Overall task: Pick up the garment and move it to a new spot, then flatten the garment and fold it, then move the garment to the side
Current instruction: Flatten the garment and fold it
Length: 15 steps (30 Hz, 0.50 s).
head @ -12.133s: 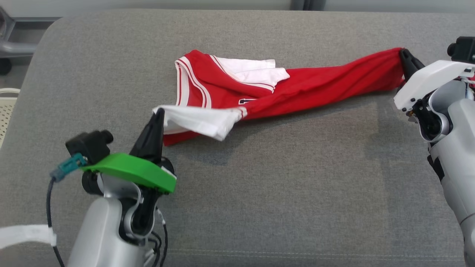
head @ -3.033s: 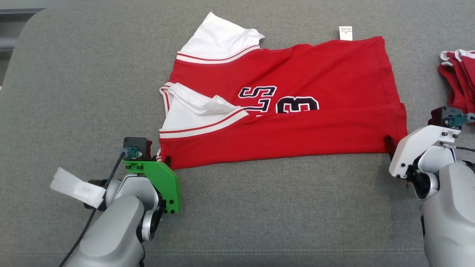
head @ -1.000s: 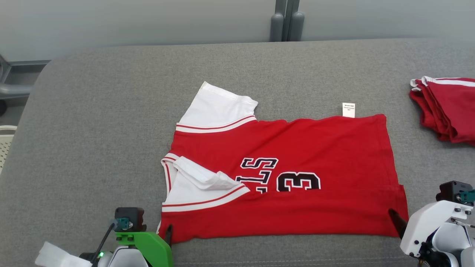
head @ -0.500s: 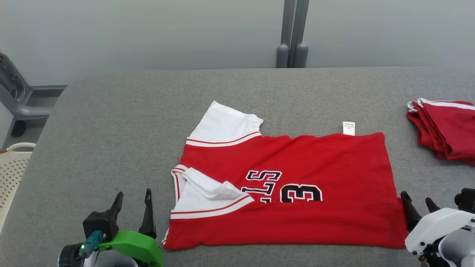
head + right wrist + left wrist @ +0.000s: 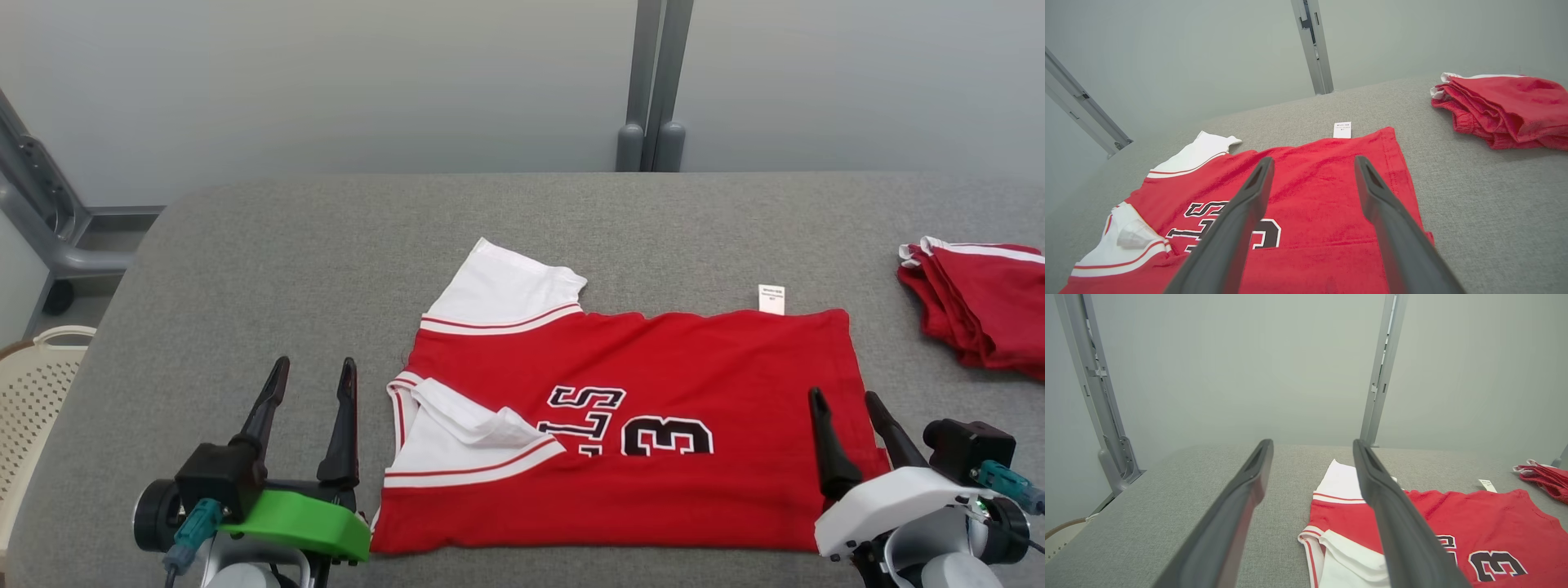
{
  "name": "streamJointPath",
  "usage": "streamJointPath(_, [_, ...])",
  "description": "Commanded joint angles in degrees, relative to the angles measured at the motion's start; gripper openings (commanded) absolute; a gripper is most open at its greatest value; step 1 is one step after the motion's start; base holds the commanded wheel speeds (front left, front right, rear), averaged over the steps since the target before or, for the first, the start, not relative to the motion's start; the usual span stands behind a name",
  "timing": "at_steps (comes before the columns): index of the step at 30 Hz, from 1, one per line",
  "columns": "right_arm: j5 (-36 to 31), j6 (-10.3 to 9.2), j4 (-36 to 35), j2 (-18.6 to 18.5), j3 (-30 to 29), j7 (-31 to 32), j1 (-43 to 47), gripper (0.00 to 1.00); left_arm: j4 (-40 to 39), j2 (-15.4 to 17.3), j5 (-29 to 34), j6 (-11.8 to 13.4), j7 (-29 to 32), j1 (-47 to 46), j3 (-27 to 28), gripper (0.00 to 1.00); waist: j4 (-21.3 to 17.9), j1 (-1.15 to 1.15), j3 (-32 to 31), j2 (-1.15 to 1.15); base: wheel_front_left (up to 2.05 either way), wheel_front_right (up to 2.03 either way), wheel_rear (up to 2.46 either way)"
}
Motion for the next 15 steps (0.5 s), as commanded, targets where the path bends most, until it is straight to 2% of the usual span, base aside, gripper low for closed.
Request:
streamJointPath(1, [-0.1,-0.01,0.6,-0.2,0.5,-1.3,-0.9,1.0,0.4,-0.6,1.4,-0.7,-0.2,0.9,1.0,1.0,-0.1,0.0,-0.3,0.0,0.0,0.0,0.0])
streamJointPath(8, [-1.3,-0.01,4.4,-0.2,3.2,-7.3,-2.6,1.0,3.1,-3.5,3.8,-2.6,-0.2,2.5,5.6,1.0,-0.6,0.0,-1.0,0.0,0.0,0.0,0.0])
streamJointPath(15, [-5.0,-0.01,8.7,-0.2,3.8,-11.7,-4.3,1.0,2.8,-5.8,6.8,-6.6,-0.2,5.2,9.1,1.0,-0.9,0.0,-1.0,0.0,0.0,0.0,0.0])
